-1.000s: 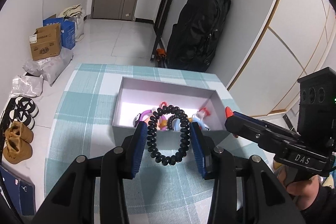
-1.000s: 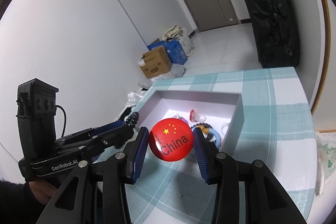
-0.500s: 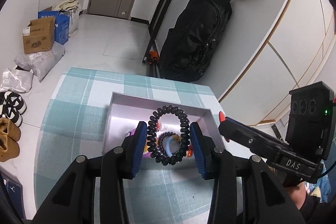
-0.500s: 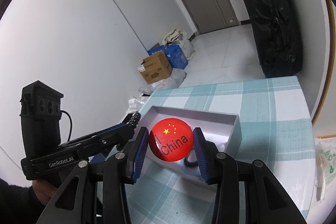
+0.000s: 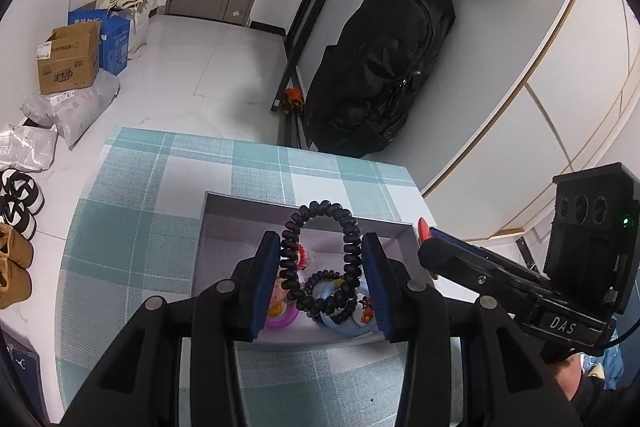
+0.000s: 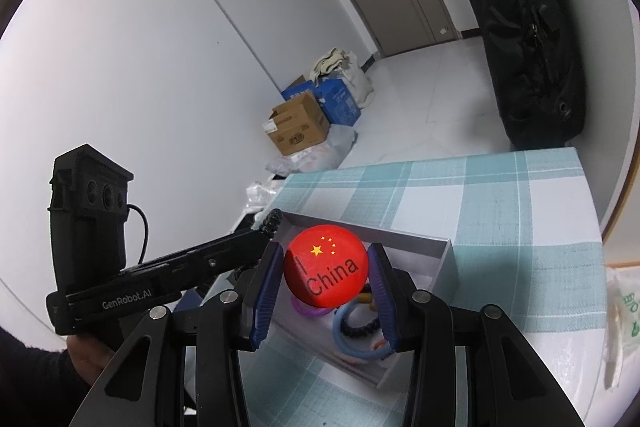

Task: Organize jewelry
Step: 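Carry the bracelet into the box with the left tool while the right tool carries the badge there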

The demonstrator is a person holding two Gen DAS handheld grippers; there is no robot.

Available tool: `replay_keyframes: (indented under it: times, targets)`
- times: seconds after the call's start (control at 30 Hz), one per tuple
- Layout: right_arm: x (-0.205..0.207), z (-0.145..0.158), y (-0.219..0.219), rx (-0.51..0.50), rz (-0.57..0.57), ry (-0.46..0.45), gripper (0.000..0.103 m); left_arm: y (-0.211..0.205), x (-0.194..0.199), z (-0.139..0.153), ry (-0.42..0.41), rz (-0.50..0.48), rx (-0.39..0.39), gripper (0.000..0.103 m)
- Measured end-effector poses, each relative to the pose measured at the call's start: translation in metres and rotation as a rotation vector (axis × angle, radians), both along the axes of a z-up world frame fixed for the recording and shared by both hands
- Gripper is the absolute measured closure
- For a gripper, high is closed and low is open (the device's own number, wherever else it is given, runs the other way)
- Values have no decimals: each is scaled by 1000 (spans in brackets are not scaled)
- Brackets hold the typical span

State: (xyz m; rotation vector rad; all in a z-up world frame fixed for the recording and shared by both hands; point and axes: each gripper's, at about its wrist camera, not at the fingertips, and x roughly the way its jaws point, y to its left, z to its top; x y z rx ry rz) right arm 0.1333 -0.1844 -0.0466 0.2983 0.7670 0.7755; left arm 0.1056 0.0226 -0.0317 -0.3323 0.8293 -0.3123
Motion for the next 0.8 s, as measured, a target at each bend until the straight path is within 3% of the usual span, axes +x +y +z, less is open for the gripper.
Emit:
replay_keyframes:
  times: [0.27,0.8]
  targets:
    - [7,-6,0,-9,-10,23,61,0,13,-13,67,15,12,67]
    - [14,-13,2,-18,-26,64,61,-8,23,-23,108,9,11,67]
